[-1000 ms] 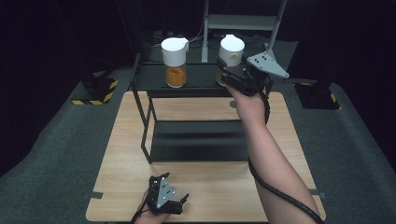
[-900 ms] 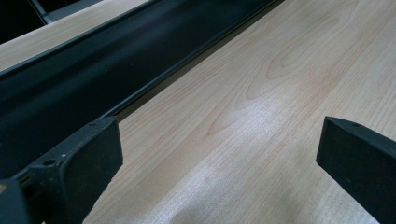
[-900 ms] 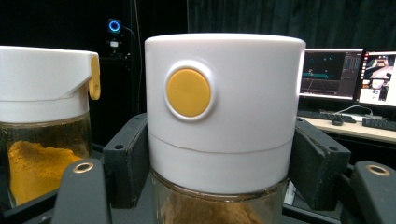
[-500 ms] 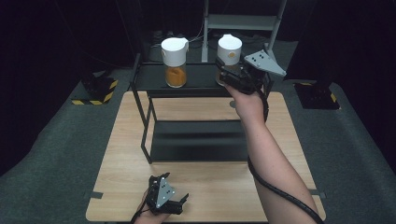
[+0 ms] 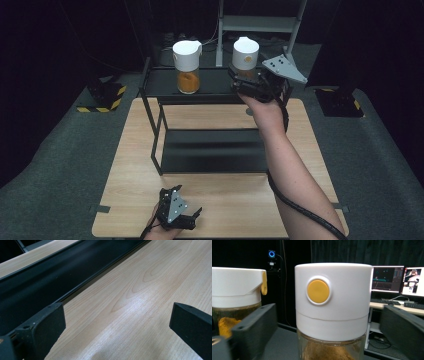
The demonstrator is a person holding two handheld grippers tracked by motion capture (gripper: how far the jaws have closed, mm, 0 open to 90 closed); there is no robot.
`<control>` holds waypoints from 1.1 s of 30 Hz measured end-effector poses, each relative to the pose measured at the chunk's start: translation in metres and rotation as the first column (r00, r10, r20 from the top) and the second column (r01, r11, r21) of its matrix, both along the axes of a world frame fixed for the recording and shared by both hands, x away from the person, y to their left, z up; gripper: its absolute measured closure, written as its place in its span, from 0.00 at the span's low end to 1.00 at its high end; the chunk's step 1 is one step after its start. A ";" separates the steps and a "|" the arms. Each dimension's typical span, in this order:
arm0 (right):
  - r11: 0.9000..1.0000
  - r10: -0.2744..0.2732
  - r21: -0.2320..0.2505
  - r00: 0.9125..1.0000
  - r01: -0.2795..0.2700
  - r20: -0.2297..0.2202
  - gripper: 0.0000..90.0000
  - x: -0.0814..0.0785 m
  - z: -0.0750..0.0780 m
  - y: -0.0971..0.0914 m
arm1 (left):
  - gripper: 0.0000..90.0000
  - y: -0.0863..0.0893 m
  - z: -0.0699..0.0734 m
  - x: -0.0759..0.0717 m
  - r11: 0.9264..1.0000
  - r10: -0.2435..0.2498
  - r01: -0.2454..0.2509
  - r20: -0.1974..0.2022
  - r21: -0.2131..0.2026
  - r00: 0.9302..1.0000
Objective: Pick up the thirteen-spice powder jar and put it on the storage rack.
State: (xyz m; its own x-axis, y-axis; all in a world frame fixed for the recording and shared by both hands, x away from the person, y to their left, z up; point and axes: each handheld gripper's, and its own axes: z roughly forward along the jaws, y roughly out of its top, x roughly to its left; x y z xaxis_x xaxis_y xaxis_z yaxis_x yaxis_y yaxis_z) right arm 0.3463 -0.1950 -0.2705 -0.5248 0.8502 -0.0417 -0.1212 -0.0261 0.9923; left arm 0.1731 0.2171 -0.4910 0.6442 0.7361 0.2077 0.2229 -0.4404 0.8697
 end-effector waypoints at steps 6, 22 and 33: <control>1.000 0.005 0.005 1.000 -0.005 0.003 0.00 -0.004 -0.002 -0.004 | 0.01 0.000 0.000 0.000 1.000 0.001 -0.001 -0.001 0.002 1.000; 0.999 0.034 0.011 0.999 -0.034 0.006 0.00 -0.024 -0.012 -0.018 | 0.01 -0.001 0.001 0.000 1.000 0.003 -0.003 -0.002 0.006 1.000; 0.998 0.053 -0.024 0.998 -0.053 0.022 0.00 -0.054 -0.020 -0.029 | 0.01 -0.002 0.001 0.001 1.000 0.009 -0.009 -0.009 0.003 1.000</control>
